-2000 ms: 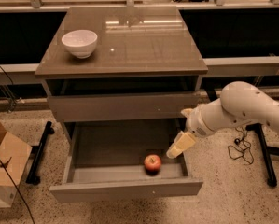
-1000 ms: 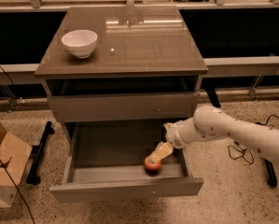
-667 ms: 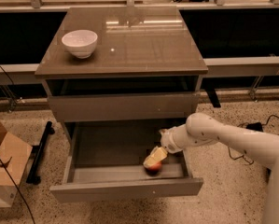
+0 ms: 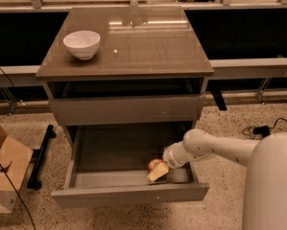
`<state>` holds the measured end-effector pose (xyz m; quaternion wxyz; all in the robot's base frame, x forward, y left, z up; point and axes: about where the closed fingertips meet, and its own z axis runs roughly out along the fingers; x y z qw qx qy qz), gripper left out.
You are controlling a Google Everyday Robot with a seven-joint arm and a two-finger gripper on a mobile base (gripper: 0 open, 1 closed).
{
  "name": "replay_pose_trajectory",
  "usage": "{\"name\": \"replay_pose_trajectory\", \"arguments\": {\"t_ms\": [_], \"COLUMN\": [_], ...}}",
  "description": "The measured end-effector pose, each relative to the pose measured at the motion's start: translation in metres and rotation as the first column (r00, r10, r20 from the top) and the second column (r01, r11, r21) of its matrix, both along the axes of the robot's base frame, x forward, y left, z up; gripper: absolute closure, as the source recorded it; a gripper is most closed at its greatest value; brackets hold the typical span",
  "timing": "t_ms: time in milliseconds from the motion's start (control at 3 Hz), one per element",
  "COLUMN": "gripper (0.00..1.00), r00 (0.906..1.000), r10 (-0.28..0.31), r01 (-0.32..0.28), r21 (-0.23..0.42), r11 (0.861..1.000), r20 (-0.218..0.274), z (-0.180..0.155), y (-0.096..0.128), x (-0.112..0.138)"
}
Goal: Pick apple from middle drawer and place on counter
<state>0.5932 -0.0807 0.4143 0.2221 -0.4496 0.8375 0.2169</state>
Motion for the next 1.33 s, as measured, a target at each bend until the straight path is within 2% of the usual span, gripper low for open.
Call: {"name": "replay_pose_trajectory", "arguments": {"t_ms": [333, 667, 1000, 1333], "gripper": [0.0, 0.26, 0.5, 0.81], "r00": [0.9986, 0.9922, 0.9872, 0.9838], "r10": [-0.045, -0.107, -0.134, -0.155], "r01": [0.044, 0.106, 0.136, 0.163], "r21": [-0.035, -0.016, 0.019, 0.085], "r11": [0.998, 0.994, 0.991, 0.983], "r20": [-0.027, -0.065, -0.086, -0.09], "z": [-0.021, -0.035, -0.039, -0.034], "y": [-0.012, -0.018, -0.012, 0.012], "x": [-0.001, -0.002, -0.006, -0.006]}}
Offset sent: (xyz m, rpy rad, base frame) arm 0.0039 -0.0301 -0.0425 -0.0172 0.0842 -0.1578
